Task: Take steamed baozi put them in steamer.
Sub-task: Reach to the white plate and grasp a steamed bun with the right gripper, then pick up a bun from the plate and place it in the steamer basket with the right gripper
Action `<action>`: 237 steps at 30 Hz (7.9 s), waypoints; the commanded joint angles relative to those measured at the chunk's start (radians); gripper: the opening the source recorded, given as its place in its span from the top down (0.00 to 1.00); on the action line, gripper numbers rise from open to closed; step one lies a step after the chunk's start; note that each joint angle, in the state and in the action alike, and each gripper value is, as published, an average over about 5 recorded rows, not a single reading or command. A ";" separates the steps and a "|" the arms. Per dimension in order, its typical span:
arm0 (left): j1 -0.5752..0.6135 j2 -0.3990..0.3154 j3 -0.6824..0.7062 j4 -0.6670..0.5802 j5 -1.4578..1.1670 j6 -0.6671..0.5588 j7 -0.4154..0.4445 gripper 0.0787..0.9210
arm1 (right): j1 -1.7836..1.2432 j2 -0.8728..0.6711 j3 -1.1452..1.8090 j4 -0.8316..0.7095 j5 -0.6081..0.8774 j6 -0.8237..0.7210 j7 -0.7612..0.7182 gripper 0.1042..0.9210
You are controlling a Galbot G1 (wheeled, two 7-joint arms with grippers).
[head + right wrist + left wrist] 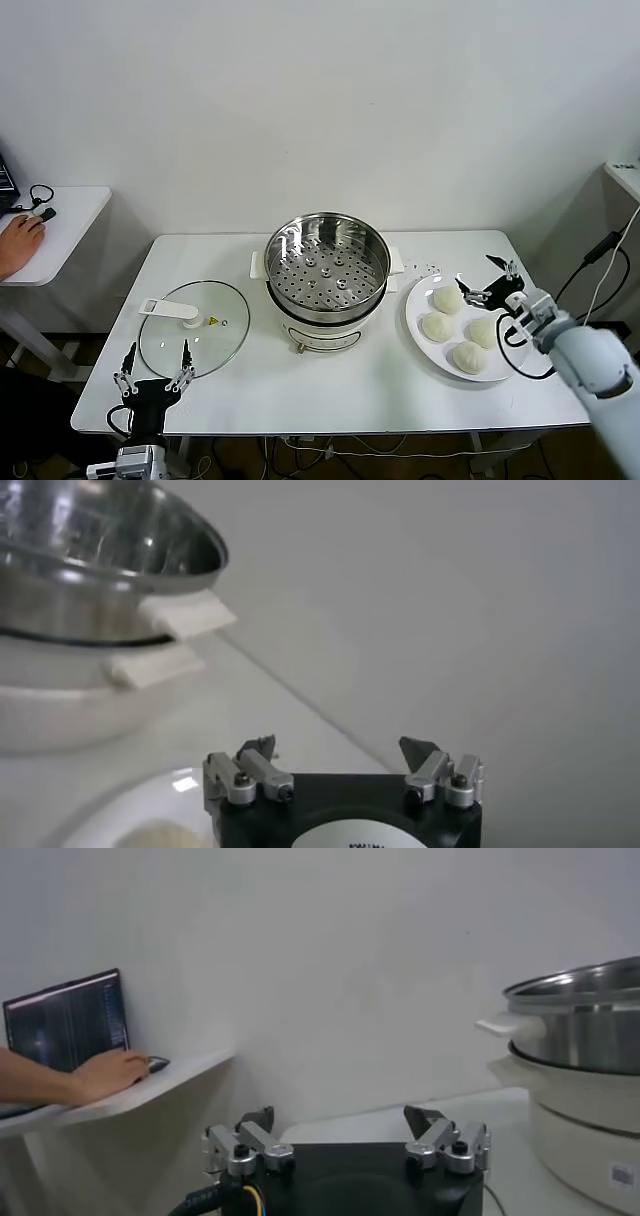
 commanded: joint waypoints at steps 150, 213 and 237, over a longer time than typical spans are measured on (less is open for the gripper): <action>-0.023 0.007 0.036 0.057 0.081 -0.028 0.036 0.12 | 1.856 0.319 -1.979 -0.847 0.138 1.152 -0.629 0.41; -0.053 0.000 0.055 0.085 0.080 -0.029 0.024 0.12 | 1.506 0.972 -1.673 -1.322 -0.287 1.219 -0.580 0.40; -0.055 -0.006 0.054 0.087 0.088 -0.021 0.026 0.12 | 1.545 0.931 -1.705 -1.271 -0.258 1.219 -0.572 0.13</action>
